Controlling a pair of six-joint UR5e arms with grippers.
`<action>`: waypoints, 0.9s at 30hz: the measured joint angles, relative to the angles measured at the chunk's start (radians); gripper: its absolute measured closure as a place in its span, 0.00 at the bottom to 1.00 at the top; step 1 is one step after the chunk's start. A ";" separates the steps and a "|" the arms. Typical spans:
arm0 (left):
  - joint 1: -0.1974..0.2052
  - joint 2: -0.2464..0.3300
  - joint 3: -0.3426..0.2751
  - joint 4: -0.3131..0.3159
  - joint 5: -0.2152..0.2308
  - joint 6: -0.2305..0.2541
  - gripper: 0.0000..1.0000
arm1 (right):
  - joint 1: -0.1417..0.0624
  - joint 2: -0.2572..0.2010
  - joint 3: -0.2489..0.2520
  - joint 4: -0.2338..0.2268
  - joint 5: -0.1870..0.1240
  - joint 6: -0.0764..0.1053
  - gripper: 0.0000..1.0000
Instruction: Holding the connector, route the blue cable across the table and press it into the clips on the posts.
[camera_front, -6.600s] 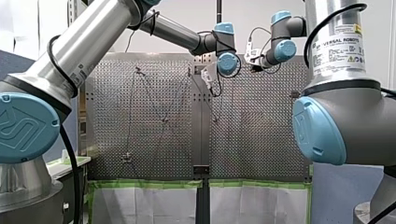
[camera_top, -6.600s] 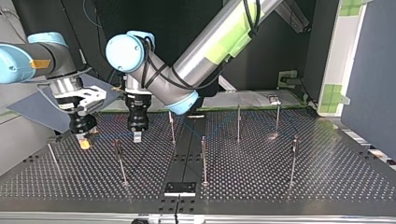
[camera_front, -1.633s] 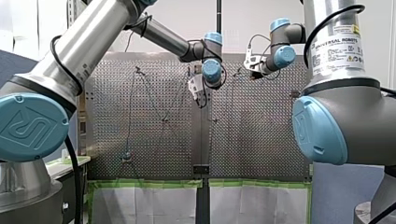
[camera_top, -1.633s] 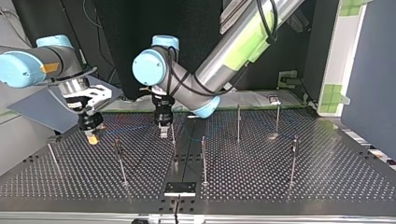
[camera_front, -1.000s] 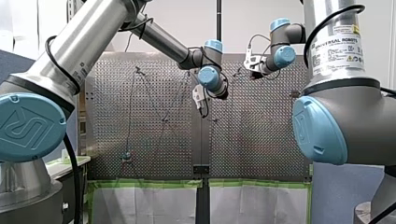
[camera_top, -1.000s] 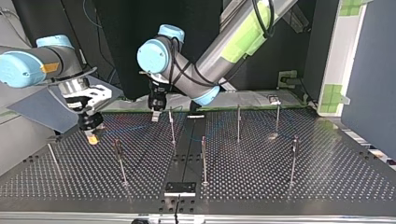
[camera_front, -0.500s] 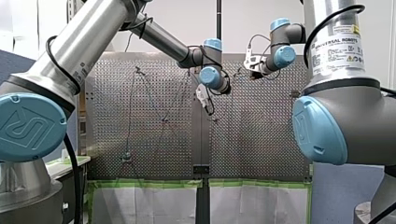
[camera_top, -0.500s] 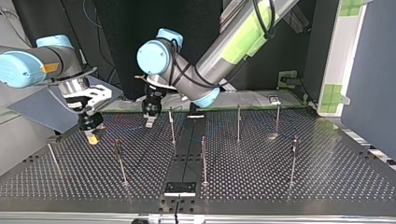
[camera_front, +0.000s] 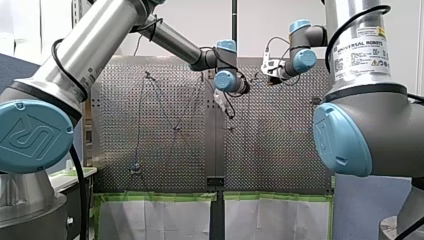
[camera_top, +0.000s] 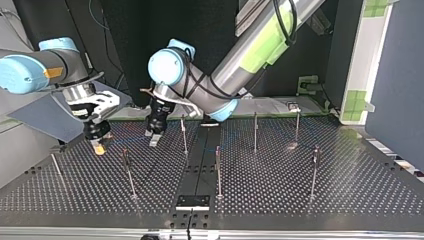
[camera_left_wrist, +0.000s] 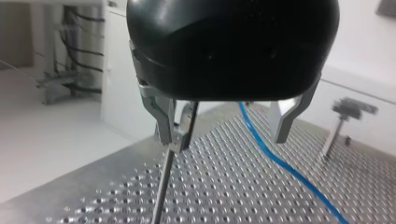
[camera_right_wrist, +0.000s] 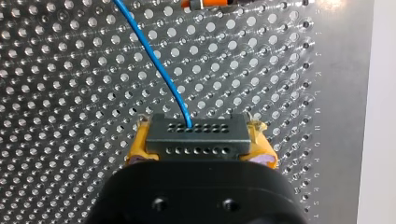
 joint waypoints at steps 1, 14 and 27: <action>-0.001 -0.004 0.007 -0.001 0.007 -0.007 0.00 | 0.000 0.000 0.000 0.000 0.000 0.000 1.00; 0.028 -0.103 0.120 -0.039 -0.007 -0.031 0.27 | 0.000 0.000 0.000 0.000 0.000 0.000 1.00; 0.028 -0.108 0.229 -0.037 -0.055 0.061 1.00 | 0.000 0.000 0.000 0.000 0.000 0.000 1.00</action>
